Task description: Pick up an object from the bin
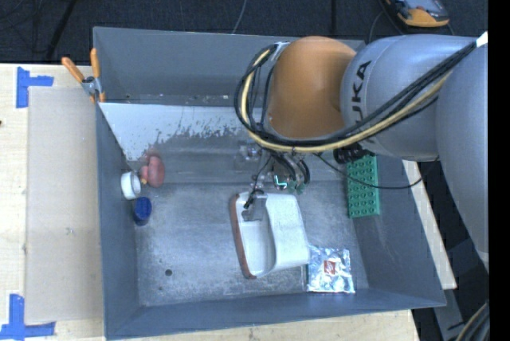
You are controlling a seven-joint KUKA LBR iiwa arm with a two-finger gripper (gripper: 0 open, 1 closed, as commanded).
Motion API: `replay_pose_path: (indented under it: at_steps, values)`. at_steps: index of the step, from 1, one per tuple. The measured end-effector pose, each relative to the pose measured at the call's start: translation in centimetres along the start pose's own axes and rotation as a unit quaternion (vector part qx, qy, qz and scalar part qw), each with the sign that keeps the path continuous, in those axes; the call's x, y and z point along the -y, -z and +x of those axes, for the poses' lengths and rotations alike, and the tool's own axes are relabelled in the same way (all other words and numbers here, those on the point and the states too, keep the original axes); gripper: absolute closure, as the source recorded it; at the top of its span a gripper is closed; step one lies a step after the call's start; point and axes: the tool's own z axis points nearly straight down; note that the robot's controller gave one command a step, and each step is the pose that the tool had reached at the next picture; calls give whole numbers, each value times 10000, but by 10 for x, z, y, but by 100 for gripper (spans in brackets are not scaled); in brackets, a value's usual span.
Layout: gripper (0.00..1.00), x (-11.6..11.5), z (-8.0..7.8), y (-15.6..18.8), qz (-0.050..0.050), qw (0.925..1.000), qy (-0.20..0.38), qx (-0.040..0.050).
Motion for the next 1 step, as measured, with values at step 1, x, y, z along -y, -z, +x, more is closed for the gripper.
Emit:
replay_pose_path:
  at_steps: [1]
  values:
    - [0, 24, -11, -84, 9, 9988, 493, 5]
